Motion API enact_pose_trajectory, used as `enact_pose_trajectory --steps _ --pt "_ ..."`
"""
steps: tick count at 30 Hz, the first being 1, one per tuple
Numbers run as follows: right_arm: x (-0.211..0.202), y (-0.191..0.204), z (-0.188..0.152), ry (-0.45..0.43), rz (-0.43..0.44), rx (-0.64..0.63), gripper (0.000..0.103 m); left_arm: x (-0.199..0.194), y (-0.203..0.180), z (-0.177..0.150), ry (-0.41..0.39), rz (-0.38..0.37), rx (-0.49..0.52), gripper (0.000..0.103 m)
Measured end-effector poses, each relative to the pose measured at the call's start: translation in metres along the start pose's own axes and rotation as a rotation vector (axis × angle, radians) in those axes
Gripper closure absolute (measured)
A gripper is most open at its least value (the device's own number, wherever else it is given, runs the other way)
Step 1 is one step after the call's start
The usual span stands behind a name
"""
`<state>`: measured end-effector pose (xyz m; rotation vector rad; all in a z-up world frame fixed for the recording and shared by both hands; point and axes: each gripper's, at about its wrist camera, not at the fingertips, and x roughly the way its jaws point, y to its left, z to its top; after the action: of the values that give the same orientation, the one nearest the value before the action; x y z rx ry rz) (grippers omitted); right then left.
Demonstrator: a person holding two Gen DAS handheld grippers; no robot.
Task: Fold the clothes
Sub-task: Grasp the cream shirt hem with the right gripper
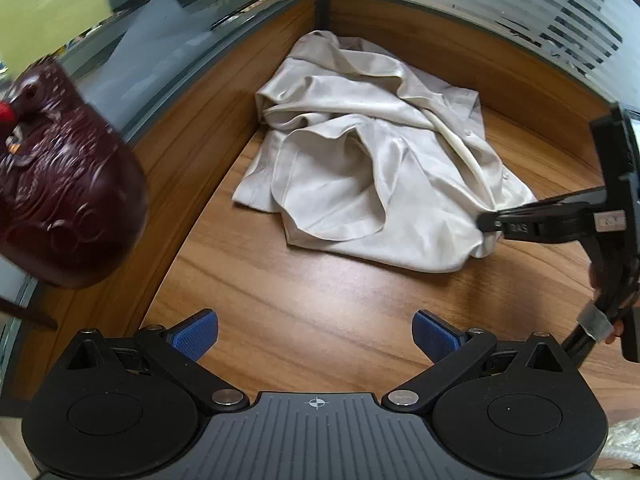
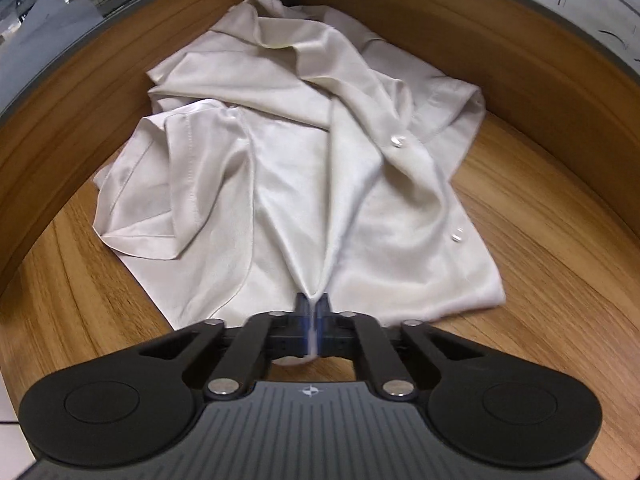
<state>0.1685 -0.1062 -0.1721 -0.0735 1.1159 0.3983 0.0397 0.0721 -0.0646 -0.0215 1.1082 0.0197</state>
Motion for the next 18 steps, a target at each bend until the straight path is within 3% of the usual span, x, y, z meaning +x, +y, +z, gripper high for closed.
enact_pose_trajectory --steps 9,18 --pt "-0.053 -0.077 -0.049 -0.015 -0.119 0.086 0.103 0.000 -0.008 0.005 -0.009 -0.025 0.043 0.000" --pt "-0.121 -0.199 -0.112 -0.031 -0.379 0.240 0.103 0.000 -0.024 0.009 -0.003 -0.115 0.082 0.000"
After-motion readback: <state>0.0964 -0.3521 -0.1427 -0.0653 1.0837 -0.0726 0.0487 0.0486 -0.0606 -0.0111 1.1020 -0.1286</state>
